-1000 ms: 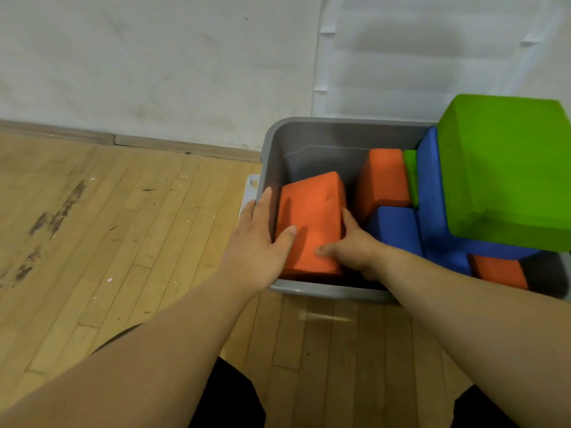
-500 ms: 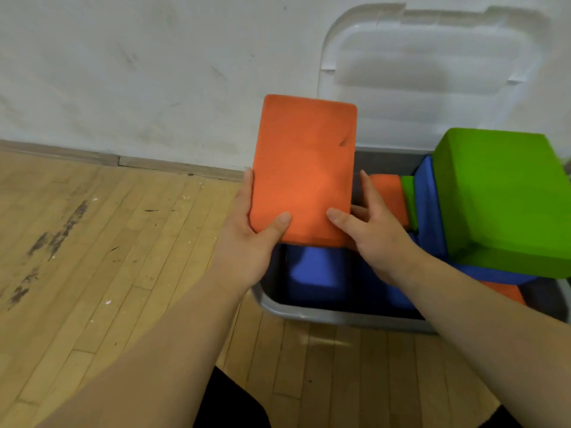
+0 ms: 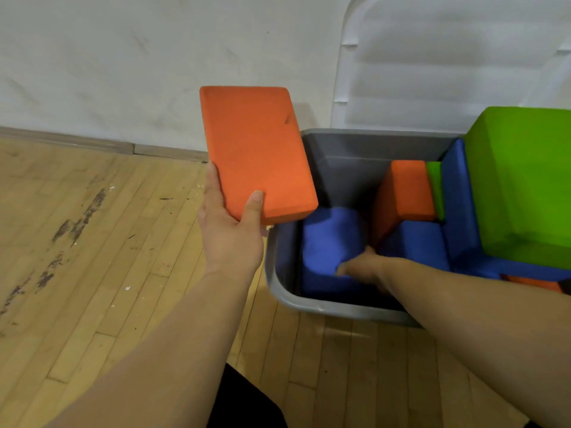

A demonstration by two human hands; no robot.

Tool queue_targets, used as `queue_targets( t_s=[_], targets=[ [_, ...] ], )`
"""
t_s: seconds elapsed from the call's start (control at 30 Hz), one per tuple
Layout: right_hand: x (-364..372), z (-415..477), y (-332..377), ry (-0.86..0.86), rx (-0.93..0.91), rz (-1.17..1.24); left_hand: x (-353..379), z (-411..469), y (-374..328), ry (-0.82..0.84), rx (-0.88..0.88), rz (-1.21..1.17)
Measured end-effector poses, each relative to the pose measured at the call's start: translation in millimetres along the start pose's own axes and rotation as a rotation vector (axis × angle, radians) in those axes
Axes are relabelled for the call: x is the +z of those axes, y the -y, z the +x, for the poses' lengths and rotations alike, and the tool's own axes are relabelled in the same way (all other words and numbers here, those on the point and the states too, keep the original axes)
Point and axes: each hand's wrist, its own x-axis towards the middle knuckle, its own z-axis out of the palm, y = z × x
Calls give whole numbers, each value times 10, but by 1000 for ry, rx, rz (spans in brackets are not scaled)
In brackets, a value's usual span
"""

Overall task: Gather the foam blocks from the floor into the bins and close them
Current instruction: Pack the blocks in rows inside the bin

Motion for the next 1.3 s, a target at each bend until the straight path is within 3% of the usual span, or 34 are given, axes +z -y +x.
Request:
queue_targets(
  t_s=[0.2,0.4,0.6,0.73,0.93,1.13,1.3],
  targets=[
    [67,160,-44,103,-34,22,18,-15,10,5,-6,-27],
    [25,290,-162,22,-171,288,-9,9,21,29,-16,-59],
    [-40,89,-32,-29,-157,-44,-17,-6,6,49,-10,-34],
    [-42,73,18,-25,-218,-16,-25,-10,-22,44,-33,-47],
    [-308,-307,271,-283,-396,-32,-32,-29,-71,82,-34,-7],
    [-675,-828,572,-798,-706,8,-32,9,-89,59,-24,-1],
    [-419,-562,478,-774,-677,35,-7,15,-104,38,-39,-23]
  ],
)
